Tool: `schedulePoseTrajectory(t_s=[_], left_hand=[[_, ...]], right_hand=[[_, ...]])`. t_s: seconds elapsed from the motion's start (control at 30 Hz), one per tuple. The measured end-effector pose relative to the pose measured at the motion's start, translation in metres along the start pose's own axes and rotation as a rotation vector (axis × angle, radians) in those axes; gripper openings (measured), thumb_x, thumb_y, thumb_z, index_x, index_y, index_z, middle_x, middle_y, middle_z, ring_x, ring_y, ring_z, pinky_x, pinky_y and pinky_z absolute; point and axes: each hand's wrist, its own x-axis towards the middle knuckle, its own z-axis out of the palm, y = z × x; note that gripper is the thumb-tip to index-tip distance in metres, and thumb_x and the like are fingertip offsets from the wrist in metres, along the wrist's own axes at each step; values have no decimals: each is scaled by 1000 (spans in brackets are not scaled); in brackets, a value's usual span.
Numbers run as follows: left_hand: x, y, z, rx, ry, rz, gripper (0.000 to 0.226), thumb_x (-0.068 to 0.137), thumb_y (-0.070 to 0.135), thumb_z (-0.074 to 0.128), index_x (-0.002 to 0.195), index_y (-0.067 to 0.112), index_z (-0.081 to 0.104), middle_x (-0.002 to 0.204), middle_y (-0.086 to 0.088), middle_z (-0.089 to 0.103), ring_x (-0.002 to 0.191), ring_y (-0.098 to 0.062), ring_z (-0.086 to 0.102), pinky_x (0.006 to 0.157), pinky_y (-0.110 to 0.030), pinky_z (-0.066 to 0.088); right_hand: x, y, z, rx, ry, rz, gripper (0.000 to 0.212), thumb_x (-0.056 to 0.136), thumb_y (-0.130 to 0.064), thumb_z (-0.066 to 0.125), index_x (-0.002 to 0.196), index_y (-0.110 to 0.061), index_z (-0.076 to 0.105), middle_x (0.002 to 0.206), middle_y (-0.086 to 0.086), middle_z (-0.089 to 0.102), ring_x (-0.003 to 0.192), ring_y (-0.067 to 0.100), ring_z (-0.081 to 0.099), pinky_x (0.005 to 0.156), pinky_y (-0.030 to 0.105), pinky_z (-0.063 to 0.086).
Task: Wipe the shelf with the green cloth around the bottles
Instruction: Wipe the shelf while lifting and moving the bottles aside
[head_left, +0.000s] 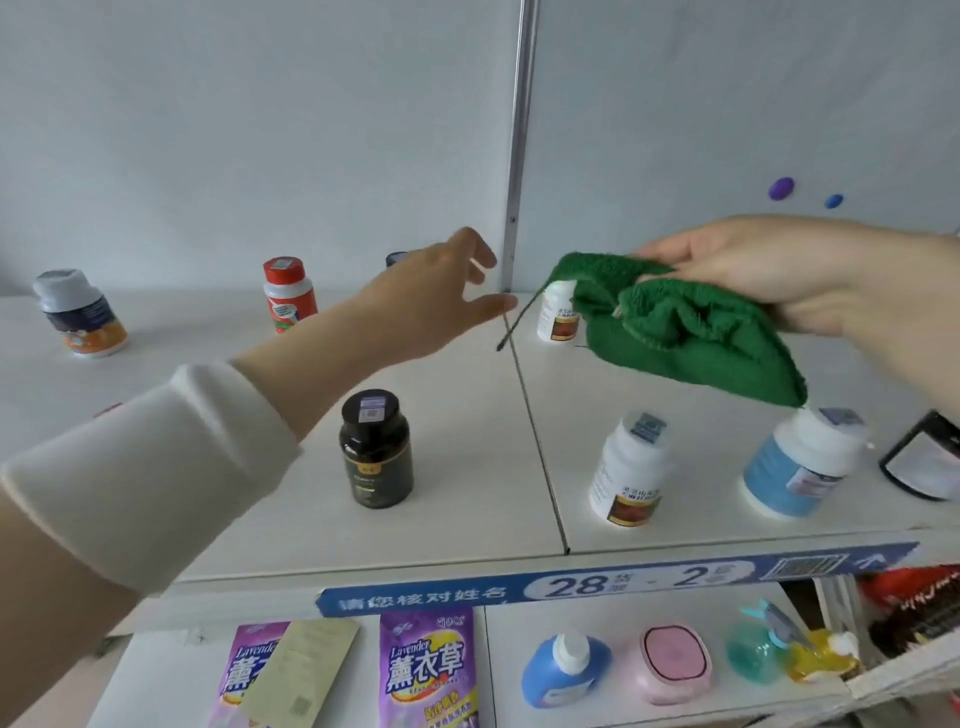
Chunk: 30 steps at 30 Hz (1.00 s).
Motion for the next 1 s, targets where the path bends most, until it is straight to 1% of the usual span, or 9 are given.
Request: schedulePoseTrajectory(t_s=[0.17, 0.27, 0.4, 0.5, 0.57, 0.67, 0.77, 0.87, 1.0], left_hand=[[69, 26, 32, 33, -119, -17, 51, 88, 42, 54, 130, 19, 39, 130, -2, 54, 113, -20, 53, 85, -26, 39], [103, 29, 52, 95, -201, -29, 54, 90, 38, 53, 137, 20, 33, 132, -9, 51, 112, -25, 53, 90, -31, 40], [135, 29, 74, 115, -252, -36, 63, 88, 37, 55, 142, 23, 26, 139, -14, 43, 118, -29, 48, 95, -34, 37], [152, 29, 88, 113, -284, -40, 66, 87, 38, 57, 142, 23, 26, 140, -14, 41, 122, -30, 46, 97, -34, 36], [159, 27, 95, 123, -297, -37, 65, 87, 37, 57, 142, 21, 27, 140, -12, 40, 123, -28, 45, 96, -33, 36], [166, 21, 103, 125, -290, -10, 59, 88, 35, 56, 139, 19, 31, 139, -9, 43, 122, -25, 45, 90, -27, 33], [173, 14, 104, 74, -266, 9, 46, 90, 30, 54, 132, 19, 40, 133, -8, 51, 111, -22, 49, 82, -25, 34], [180, 9, 99, -5, -251, -2, 40, 89, 31, 55, 127, 21, 45, 129, -6, 54, 99, -18, 49, 77, -28, 38], [191, 7, 76, -52, -149, -32, 39, 88, 34, 55, 125, 23, 47, 127, -6, 54, 96, -19, 52, 74, -29, 46]], right_hand=[[47, 35, -39, -108, 126, 25, 29, 94, -7, 48, 117, -17, 61, 112, 10, 66, 87, 20, 63, 68, 20, 54], [71, 57, -48, -221, 147, 10, 31, 93, -8, 50, 120, -18, 61, 113, 8, 66, 97, 21, 61, 84, 26, 48], [94, 75, -54, -344, 96, -17, 31, 93, -12, 51, 120, -22, 61, 109, 3, 65, 95, 16, 58, 82, 21, 44], [110, 92, -50, -438, 81, -12, 34, 93, -18, 50, 125, -27, 57, 125, 1, 60, 109, 18, 57, 89, 23, 45], [116, 104, -44, -549, 49, -22, 40, 95, -25, 46, 135, -27, 47, 140, -1, 49, 124, 19, 48, 97, 22, 38], [119, 123, -31, -651, -142, -22, 57, 97, -36, 36, 149, -25, 14, 157, -1, 17, 143, 16, 22, 111, 23, 23], [120, 140, -23, -696, -265, -46, 65, 99, -38, 27, 148, -19, -11, 157, -4, -16, 145, 9, -11, 116, 25, 1], [131, 143, -20, -646, -293, -79, 63, 100, -33, 24, 146, -19, -16, 154, -10, -23, 141, 4, -21, 114, 23, -5], [164, 134, -3, -587, -267, -198, 58, 101, -26, 25, 148, -21, -7, 156, -12, -18, 142, 4, -19, 111, 19, -5]])
